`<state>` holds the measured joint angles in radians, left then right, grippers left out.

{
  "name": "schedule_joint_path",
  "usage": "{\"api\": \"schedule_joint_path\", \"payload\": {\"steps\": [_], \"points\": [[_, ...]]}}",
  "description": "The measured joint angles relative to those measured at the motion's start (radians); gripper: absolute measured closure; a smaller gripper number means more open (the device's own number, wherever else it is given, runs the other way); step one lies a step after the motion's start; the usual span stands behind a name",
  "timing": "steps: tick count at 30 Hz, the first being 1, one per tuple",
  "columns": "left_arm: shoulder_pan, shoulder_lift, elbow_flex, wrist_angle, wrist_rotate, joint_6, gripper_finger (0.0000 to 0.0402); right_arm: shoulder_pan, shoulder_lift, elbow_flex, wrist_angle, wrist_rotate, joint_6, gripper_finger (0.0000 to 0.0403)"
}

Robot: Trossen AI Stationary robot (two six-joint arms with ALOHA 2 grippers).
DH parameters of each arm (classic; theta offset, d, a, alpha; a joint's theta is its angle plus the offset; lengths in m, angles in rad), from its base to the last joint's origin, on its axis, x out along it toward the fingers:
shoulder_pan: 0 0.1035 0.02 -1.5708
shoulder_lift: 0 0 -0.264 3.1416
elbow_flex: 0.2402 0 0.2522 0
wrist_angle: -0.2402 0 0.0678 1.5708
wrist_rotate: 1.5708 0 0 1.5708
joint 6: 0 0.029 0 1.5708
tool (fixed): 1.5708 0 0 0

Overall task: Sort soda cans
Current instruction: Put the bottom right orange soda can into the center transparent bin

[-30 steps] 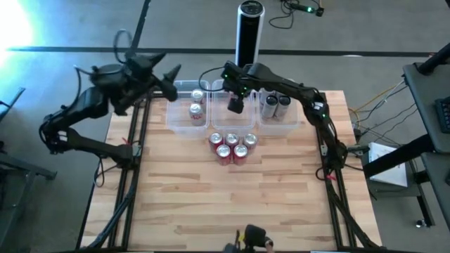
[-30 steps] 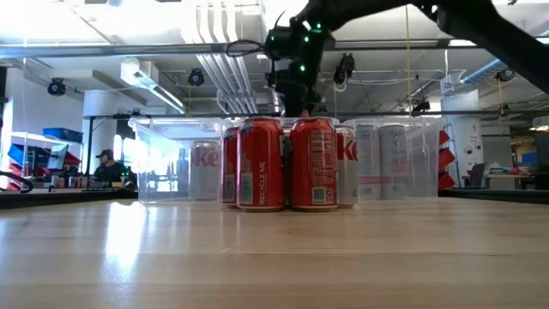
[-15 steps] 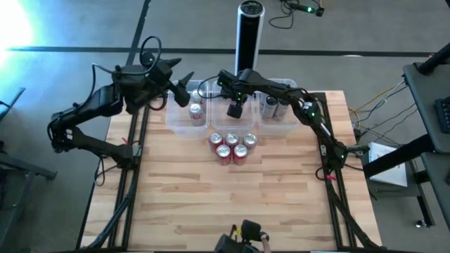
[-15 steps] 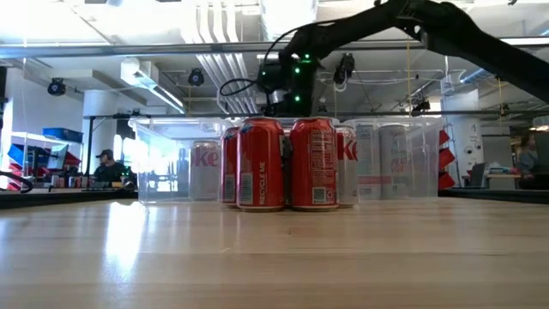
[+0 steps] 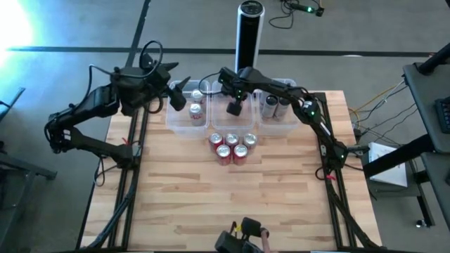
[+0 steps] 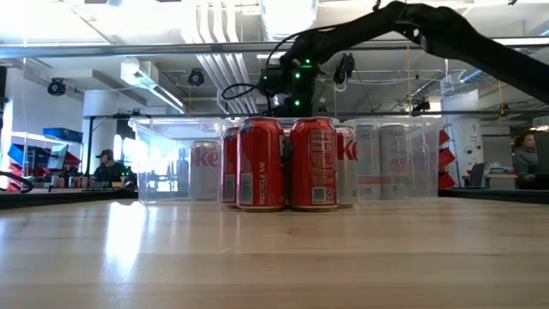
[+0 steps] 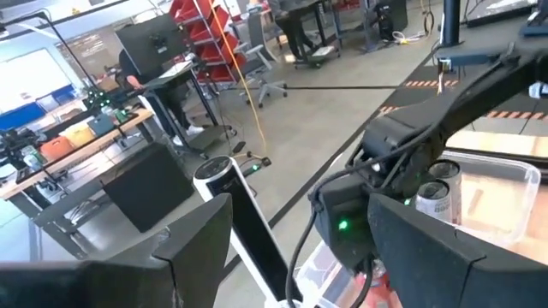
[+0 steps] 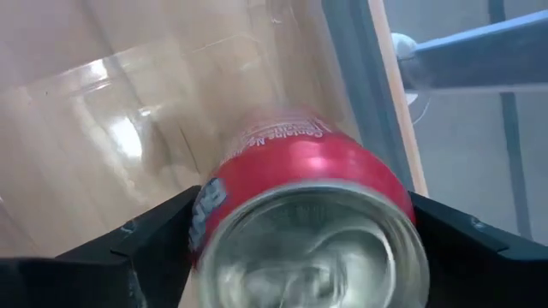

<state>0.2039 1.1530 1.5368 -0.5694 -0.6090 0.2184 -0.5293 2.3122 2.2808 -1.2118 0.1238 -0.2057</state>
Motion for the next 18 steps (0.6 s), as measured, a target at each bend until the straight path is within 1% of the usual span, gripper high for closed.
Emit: {"api": "schedule_joint_path", "payload": {"steps": [3,6,10,13,15,18], "points": [[0.001,-0.001,0.000,-0.002,0.000,0.008,0.0144,0.000,-0.001,0.023,-0.025,-0.001,0.004,0.0031],[0.001,-0.004,0.000,-0.003,0.000,0.006,0.0144,0.001,-0.003,0.077,-0.075,-0.005,0.018,0.0026],[0.001,-0.015,0.001,0.000,-0.021,0.005,0.0144,0.014,-0.102,0.064,-0.101,-0.010,0.050,0.0024],[0.001,-0.013,0.008,0.029,-0.033,-0.014,0.0144,0.029,-0.184,0.065,-0.099,-0.019,0.029,0.0024],[0.000,-0.006,0.012,0.068,-0.028,-0.035,0.0144,0.043,-0.229,0.065,-0.096,-0.032,0.005,0.0024],[-0.003,0.004,0.020,0.065,-0.001,-0.082,0.0144,0.071,-0.293,0.064,-0.088,-0.080,-0.012,0.0024]]}}
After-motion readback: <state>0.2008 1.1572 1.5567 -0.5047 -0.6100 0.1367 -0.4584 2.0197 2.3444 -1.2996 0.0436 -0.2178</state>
